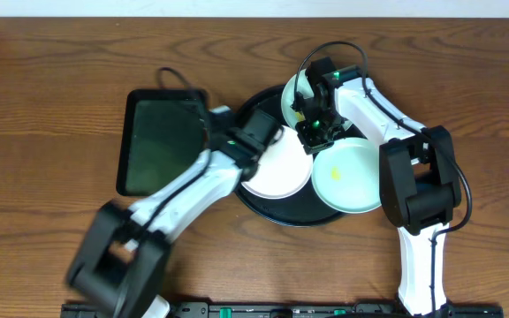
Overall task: Clean dirty plates on tray and stack at the side
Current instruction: 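Withdraw the left gripper holding the sponge toward the basin, then lift the pink plate with the right gripper and move it right, then set the pink plate down on the table right of the tray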
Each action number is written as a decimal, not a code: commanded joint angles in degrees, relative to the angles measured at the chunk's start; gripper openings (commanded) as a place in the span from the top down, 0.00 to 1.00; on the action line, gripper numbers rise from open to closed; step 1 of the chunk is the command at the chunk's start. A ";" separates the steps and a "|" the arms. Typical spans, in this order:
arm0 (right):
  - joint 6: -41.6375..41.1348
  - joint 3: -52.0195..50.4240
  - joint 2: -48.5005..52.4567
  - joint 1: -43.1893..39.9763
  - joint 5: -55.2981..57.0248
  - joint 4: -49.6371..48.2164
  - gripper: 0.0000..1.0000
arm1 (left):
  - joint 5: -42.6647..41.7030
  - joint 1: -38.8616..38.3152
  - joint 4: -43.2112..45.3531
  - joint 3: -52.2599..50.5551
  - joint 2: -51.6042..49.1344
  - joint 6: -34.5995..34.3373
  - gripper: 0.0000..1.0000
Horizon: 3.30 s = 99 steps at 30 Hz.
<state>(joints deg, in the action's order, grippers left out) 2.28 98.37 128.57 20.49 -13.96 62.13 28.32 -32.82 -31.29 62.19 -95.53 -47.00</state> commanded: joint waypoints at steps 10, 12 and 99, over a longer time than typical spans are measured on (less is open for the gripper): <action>2.12 -0.55 -12.92 3.93 9.05 0.02 0.99 | -2.54 12.52 -7.89 0.28 23.02 -1.33 0.93; 2.10 -0.55 -15.19 4.96 13.22 -0.07 0.99 | -2.62 16.20 -10.73 0.28 24.68 -1.31 0.92; -9.55 -2.19 -4.13 -48.28 1.66 -5.84 0.50 | -26.01 39.08 -14.97 0.26 17.44 18.47 0.93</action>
<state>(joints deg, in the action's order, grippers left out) -7.14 95.90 124.60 -27.92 -11.31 56.80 2.85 5.96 -46.11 62.22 -78.13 -28.47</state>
